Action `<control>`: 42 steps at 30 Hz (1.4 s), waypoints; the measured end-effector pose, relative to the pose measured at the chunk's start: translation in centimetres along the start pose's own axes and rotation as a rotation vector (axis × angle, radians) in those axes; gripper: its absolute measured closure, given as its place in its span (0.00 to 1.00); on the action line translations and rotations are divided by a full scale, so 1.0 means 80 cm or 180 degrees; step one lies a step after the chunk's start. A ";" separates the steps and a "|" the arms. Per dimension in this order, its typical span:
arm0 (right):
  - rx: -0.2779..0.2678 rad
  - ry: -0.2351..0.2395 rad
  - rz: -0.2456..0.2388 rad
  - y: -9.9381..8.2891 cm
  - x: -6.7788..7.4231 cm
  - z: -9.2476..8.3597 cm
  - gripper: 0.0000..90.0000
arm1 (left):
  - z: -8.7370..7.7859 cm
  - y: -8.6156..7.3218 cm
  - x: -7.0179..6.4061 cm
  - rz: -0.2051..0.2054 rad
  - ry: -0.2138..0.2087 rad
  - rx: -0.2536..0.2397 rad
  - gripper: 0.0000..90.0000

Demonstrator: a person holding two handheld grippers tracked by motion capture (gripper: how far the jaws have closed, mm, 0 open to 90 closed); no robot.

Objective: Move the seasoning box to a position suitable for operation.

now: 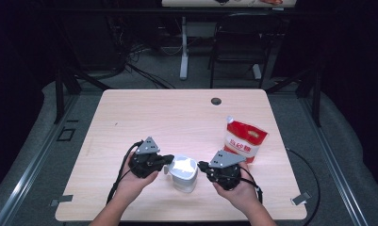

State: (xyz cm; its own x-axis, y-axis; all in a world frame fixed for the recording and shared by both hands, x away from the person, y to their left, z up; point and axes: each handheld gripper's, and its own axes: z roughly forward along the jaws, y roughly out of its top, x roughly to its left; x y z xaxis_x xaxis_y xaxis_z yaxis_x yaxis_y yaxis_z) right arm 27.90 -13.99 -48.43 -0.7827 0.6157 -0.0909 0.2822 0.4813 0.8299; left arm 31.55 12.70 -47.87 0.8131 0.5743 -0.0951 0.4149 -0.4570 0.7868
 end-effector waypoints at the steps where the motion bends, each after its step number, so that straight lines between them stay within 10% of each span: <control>1: 0.0004 -0.0009 0.0001 0.000 0.000 0.000 0.97 | 0.001 0.000 0.000 0.0001 0.0000 0.0005 1.00; 42: 0.0267 0.0200 -0.0043 -0.019 0.004 0.016 1.00 | 0.000 -0.005 0.001 0.0013 -0.0020 -0.0056 1.00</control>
State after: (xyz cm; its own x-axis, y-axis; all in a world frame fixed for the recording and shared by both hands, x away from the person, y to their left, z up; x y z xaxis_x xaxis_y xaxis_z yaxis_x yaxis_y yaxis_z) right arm 27.91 -13.78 -50.44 -0.8193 0.5697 -0.0649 0.3147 0.5414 0.7796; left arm 31.42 12.91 -48.23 0.8173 0.5682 -0.0958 0.4044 -0.4472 0.7978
